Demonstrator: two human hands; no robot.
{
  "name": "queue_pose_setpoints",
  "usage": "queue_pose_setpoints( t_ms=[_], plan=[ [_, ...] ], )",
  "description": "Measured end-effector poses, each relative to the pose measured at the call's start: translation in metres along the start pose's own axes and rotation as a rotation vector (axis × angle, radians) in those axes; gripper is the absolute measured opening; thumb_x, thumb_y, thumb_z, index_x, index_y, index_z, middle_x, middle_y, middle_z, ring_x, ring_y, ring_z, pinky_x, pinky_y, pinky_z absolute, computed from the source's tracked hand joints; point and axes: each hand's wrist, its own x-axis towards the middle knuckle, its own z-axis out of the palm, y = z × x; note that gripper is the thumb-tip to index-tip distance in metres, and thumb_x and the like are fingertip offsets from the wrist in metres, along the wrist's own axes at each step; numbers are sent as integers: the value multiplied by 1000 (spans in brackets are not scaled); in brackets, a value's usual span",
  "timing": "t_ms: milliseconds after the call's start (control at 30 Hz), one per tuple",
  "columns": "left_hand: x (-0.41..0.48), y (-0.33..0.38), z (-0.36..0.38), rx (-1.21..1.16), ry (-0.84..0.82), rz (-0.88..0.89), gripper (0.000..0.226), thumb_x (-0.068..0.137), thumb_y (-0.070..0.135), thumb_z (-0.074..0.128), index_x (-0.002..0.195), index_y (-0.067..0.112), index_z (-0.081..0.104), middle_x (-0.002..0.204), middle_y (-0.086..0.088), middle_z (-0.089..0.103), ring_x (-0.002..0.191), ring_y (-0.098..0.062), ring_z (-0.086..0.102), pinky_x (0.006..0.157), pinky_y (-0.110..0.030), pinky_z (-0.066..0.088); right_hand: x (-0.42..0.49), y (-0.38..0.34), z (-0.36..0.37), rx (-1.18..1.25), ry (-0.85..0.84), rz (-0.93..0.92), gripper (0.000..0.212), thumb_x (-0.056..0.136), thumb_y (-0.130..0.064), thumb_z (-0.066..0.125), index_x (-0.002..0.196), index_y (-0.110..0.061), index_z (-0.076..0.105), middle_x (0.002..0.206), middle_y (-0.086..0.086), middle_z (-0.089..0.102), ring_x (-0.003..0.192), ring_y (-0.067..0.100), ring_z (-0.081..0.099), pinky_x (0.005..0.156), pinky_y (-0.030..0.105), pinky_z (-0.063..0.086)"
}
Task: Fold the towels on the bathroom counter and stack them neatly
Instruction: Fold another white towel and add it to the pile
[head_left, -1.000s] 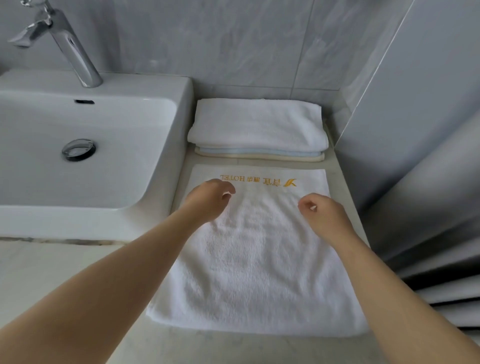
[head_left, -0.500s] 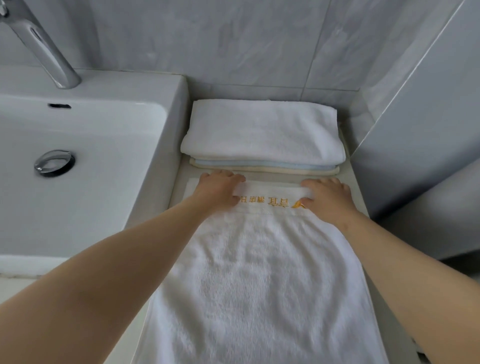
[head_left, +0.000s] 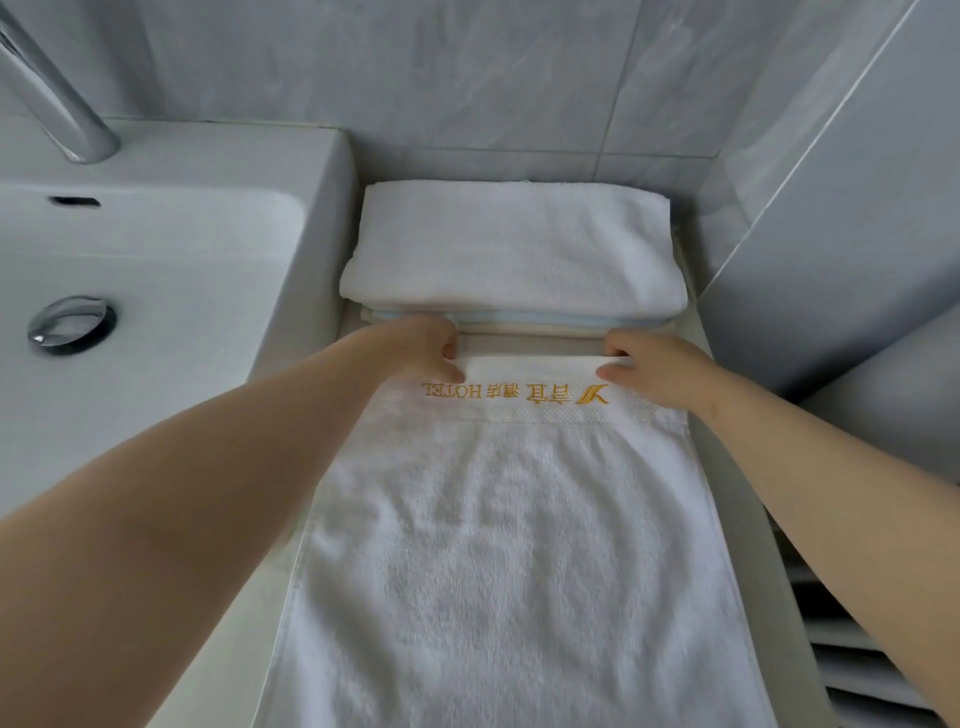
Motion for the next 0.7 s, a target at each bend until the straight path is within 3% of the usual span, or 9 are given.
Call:
queue_pose_setpoints(
  t_ms=[67,267,400,533,600,700],
  plan=[
    [1,2,-4,47,-23,-2,20,90,31,58,95,14,48,100,-3,53,89,-21,49,73,-26,35,3,1,-1,-10,-8,3,32,93,-29,53,67,-24,35,67,-8,44,64,14,41,54,25,28],
    [3,1,-11,78,5,-16,19,94,29,51,87,13,45,76,3,46,79,-19,46,68,-26,32,13,0,-3,-42,-25,6,23,96,-28,47,74,-23,39,72,-5,46,67,15,43,54,26,28],
    [8,-1,-2,33,42,-28,23,89,29,58,104,13,54,102,-3,54,92,-22,51,74,-26,38,17,-1,5,-92,-63,10,14,96,-27,47,87,-17,44,78,-4,46,79,19,47,59,29,32],
    [9,-8,10,51,124,-35,35,85,34,62,114,16,55,126,-9,47,121,-28,40,99,-34,38,16,2,12,-111,-48,31,17,93,-31,52,103,-18,53,112,0,41,114,25,37,92,34,37],
    [7,-9,11,55,122,-35,33,86,34,61,112,16,56,125,-9,45,120,-28,40,97,-32,37,13,3,12,-70,-43,37,17,90,-30,56,101,-18,53,117,0,41,111,23,38,93,35,37],
    [2,-7,11,9,115,14,23,84,28,64,101,13,59,107,-3,49,102,-24,52,85,-30,44,7,-2,10,-53,-30,11,16,86,-29,61,90,-23,47,105,-4,43,92,15,44,79,29,33]
  ],
)
